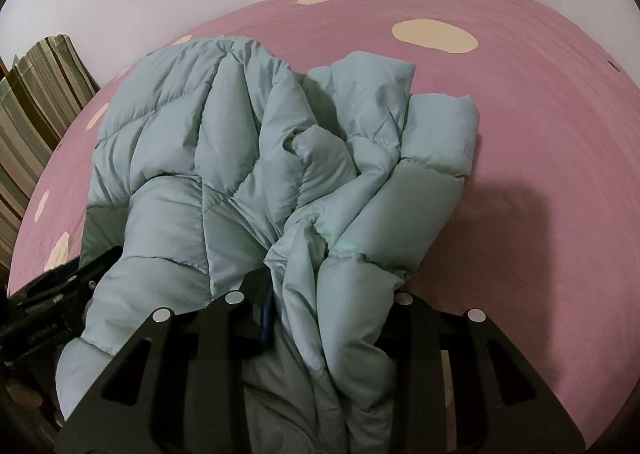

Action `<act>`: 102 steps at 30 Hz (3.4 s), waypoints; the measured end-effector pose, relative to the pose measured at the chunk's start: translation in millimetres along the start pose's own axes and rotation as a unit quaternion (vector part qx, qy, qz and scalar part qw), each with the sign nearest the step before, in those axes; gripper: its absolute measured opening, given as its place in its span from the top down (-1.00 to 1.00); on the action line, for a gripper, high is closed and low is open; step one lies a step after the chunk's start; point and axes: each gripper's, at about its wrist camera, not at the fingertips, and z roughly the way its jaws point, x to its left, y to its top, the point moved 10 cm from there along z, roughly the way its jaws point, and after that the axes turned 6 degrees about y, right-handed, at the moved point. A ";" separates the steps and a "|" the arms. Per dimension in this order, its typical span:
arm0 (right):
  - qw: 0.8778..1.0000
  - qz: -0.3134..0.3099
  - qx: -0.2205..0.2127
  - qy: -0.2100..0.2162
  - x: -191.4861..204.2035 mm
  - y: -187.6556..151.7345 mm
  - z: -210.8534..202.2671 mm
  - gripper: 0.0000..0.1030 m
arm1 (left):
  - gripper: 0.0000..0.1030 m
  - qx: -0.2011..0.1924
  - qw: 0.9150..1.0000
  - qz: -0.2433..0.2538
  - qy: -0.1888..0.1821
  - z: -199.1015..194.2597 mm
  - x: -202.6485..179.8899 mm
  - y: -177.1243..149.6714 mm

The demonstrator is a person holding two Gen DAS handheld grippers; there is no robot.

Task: Fold large clothes

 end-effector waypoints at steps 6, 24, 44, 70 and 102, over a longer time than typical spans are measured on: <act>1.000 -0.001 0.000 -0.002 1.6 1.3 0.8 0.37 | -0.71 0.007 1.000 0.000 -0.017 5.6 -1.9 0.2; 1.000 -0.004 -0.003 -0.004 1.5 1.7 -0.5 0.38 | -0.52 0.000 0.999 0.003 -0.032 1.1 -6.5 -1.1; 0.999 -0.037 0.001 0.015 38.7 15.6 19.0 0.40 | -0.48 -0.008 1.000 -0.018 -0.011 -2.7 39.1 15.9; 0.999 -0.025 -0.015 0.022 56.2 24.9 30.3 0.20 | -0.53 -0.015 1.000 -0.009 0.026 -11.3 55.1 24.3; 0.990 -0.050 -0.121 -0.056 59.4 -4.7 -102.1 -0.47 | -0.61 -0.120 0.988 0.000 0.094 -125.6 45.2 -1.1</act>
